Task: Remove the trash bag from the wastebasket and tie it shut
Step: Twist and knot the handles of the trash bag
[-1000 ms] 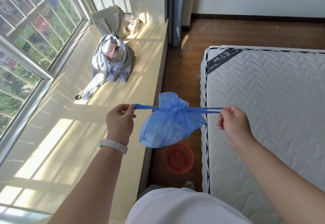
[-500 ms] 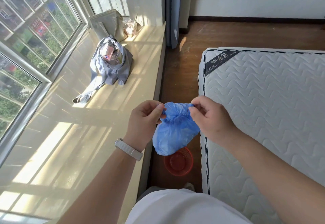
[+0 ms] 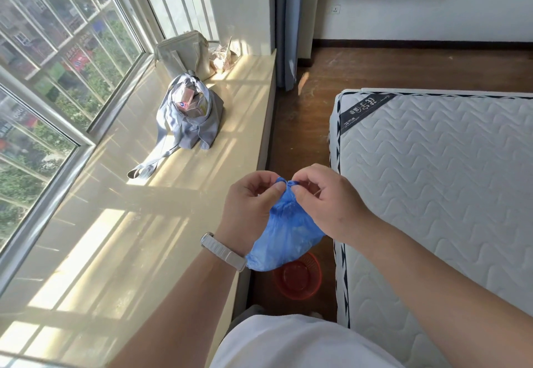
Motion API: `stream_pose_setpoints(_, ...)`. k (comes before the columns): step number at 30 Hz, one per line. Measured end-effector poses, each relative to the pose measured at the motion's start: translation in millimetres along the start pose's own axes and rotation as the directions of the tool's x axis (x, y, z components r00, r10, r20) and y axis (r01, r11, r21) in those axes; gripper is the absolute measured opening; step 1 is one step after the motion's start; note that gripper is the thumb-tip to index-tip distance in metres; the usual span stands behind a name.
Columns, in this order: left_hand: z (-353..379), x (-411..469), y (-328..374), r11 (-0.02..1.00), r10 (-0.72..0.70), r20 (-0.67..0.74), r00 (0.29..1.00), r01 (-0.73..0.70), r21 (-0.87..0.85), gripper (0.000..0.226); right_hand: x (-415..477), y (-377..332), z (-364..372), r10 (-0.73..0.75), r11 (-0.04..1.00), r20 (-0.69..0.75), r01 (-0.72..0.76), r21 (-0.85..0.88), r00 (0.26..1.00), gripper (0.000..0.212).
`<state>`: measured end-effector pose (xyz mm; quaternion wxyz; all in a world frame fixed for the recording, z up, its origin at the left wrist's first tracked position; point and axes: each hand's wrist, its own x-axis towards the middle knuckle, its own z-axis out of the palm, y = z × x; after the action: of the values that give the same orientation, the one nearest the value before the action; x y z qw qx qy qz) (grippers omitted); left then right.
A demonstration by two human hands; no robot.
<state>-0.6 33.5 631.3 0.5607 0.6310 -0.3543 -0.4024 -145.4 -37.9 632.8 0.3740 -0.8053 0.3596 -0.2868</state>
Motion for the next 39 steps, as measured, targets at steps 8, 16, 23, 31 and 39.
stream_pose_setpoints(8,0.6,-0.4,5.7,0.994,-0.041,-0.042,0.998,0.037,-0.099,0.012,6.4,-3.5,10.2,0.083,0.991,-0.012,-0.082,0.102,0.996,0.009)
stream_pose_setpoints(16,-7.0,8.4,2.2,0.992,-0.078,-0.127,0.989,0.065,-0.106,0.024,35.4,-2.3,22.3,0.062,0.992,0.078,-0.07,0.102,0.995,0.022)
stream_pose_setpoints(23,-7.6,36.6,10.1,0.99,-0.094,-0.185,0.978,0.073,-0.119,0.022,73.2,1.3,16.9,-0.011,0.999,0.183,0.003,0.045,0.983,0.024)
stream_pose_setpoints(31,-6.9,92.4,37.7,0.997,0.017,-0.074,0.997,-0.011,0.07,0.021,93.9,25.5,0.7,0.077,0.993,0.05,-0.081,0.09,0.996,0.025)
stream_pose_setpoints(39,4.3,144.3,72.1,0.983,0.149,0.118,0.982,-0.16,0.094,0.022,99.0,63.4,-11.2,0.156,0.97,0.029,-0.148,-0.191,0.987,0.07)
